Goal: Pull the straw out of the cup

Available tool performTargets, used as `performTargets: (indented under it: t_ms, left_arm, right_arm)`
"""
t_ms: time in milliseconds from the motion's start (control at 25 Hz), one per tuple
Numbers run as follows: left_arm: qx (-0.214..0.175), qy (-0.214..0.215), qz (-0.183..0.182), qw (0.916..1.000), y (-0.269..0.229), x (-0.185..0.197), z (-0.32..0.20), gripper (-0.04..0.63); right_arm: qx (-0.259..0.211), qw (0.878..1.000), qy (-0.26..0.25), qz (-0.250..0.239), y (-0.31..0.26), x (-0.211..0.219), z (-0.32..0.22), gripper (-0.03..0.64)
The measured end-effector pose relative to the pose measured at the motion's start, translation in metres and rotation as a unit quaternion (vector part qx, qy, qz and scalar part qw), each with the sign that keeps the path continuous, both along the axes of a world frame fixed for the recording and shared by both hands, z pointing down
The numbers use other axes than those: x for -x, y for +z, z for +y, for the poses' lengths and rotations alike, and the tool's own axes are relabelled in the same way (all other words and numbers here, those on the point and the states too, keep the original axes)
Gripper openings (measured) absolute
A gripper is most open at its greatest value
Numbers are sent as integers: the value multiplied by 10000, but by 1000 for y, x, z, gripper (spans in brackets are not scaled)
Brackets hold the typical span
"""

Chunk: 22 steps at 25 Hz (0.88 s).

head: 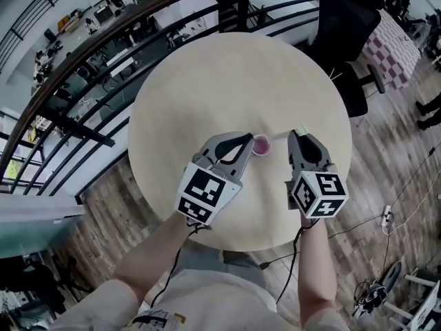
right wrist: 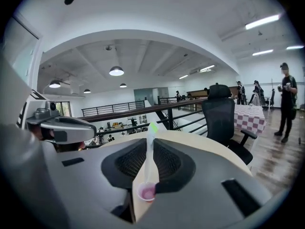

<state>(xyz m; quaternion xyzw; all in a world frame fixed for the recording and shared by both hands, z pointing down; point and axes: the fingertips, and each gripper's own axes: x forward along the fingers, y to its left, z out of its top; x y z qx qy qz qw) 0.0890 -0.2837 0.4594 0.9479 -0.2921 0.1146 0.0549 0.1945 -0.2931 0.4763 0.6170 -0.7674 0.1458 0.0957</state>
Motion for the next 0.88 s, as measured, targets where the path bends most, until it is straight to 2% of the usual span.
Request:
performTargets:
  t_ms: [240, 480, 640, 880]
  left_arm:
    - [-515, 51, 269, 9983, -69, 6, 17, 14]
    - [-1073, 149, 565, 9925, -139, 15, 44, 14]
    - [-1671, 137, 541, 9844, -175, 24, 63, 14]
    - [-1768, -83, 771, 9812, -202, 43, 86, 14]
  right_arm:
    - [-627, 9968, -164, -472, -81, 11, 27, 55]
    - [-1334, 9900, -329, -308, -161, 23, 60, 55]
    - [-1702, 9846, -361, -137, -199, 30, 83, 55]
    - [-1837, 9817, -472, -138, -215, 45, 113, 55]
